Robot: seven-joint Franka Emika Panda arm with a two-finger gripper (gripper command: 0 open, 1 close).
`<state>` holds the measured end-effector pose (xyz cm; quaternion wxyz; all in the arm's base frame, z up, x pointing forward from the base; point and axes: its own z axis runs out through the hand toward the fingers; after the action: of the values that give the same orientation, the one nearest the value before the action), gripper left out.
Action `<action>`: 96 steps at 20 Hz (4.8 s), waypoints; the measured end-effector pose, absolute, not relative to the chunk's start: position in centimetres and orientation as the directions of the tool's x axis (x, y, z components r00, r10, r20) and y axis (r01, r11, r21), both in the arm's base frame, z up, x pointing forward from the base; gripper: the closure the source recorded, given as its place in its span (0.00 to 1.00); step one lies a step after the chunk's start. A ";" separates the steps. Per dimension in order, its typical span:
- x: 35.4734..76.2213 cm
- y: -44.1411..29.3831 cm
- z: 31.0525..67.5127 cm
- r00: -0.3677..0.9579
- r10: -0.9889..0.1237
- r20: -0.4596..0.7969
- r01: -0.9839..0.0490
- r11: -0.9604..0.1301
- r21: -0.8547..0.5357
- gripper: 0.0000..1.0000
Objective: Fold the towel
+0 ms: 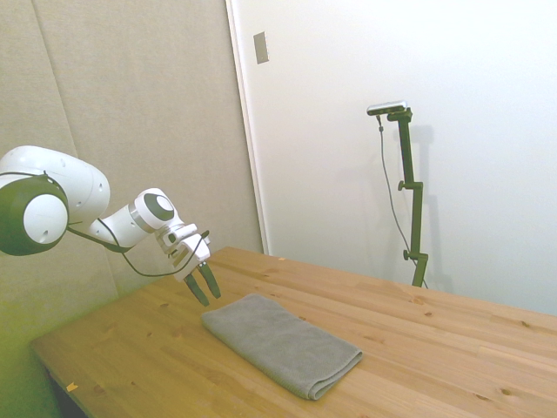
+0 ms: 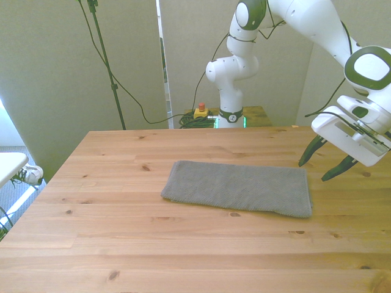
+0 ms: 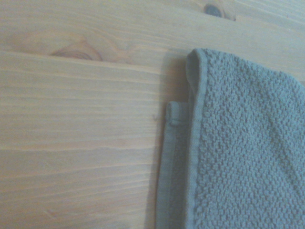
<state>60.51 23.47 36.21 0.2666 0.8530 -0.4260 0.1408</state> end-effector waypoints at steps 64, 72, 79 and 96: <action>56.5 18.4 40.0 0.654 -0.659 0.371 -0.745 -0.647 0.163 1.00; 56.0 7.1 46.1 0.569 -0.756 0.324 -0.806 -0.591 0.037 1.00; 54.7 -1.9 48.0 0.494 -0.823 0.280 -0.854 -0.520 -0.023 1.00; 56.6 -12.4 42.5 0.406 -0.890 0.207 -0.911 -0.413 0.006 0.00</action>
<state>56.55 -12.40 42.46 0.0587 0.8362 -0.5384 0.0859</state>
